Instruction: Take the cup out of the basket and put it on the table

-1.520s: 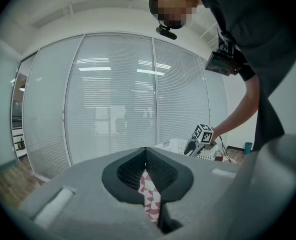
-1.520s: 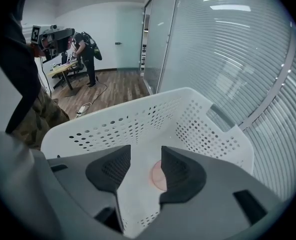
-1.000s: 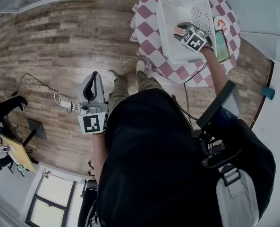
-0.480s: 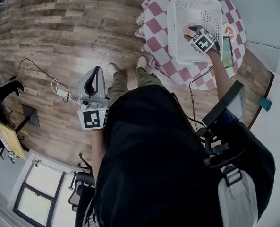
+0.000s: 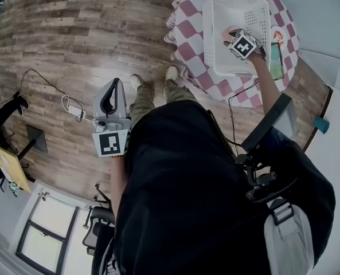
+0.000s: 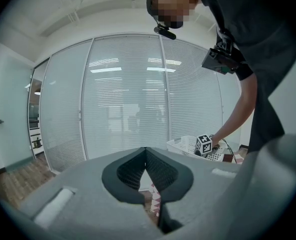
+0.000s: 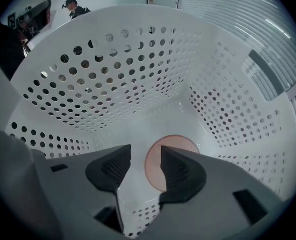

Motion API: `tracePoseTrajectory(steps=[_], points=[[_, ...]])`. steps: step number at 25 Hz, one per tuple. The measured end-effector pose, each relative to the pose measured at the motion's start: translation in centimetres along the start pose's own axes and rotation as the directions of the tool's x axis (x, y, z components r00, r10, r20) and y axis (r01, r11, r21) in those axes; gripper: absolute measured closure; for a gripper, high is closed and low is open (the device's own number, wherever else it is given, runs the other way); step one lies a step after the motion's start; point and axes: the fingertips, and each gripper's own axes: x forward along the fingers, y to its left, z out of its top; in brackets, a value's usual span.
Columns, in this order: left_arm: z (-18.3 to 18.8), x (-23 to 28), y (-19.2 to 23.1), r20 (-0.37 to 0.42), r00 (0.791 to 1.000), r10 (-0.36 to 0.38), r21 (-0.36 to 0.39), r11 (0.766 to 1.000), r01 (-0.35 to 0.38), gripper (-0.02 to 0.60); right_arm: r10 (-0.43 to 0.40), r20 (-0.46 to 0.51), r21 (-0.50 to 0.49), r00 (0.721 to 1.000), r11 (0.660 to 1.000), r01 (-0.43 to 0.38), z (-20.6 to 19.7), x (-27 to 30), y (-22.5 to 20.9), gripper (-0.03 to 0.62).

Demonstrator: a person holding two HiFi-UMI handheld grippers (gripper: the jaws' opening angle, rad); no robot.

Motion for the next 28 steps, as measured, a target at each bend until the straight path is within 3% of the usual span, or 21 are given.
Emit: tracePoseTrajectory(steps=[5, 14, 18, 28], points=[[-0.3, -0.1, 0.1, -0.04, 0.999, 0.018, 0.006, 1.0, -0.018, 0.575, 0.004, -0.018, -0.017, 1.0, 1.0, -0.004, -0.2, 0.7, 0.0, 0.404], [-0.3, -0.2, 0.0, -0.009, 1.0, 0.009, 0.004, 1.0, -0.009, 0.575, 0.035, -0.057, -0.043, 0.998, 0.998, -0.037, -0.8, 1.9, 0.5, 0.405], [-0.9, -0.2, 0.2, -0.055, 0.998, 0.022, 0.0, 1.0, -0.022, 0.575, 0.034, -0.055, -0.037, 0.998, 0.999, -0.036, -0.9, 2.1, 0.2, 0.42], [-1.2, -0.2, 0.4, -0.06, 0.998, 0.029, -0.008, 1.0, -0.029, 0.575, 0.016, -0.104, -0.071, 0.994, 0.997, -0.023, -1.2, 1.9, -0.2, 0.448]])
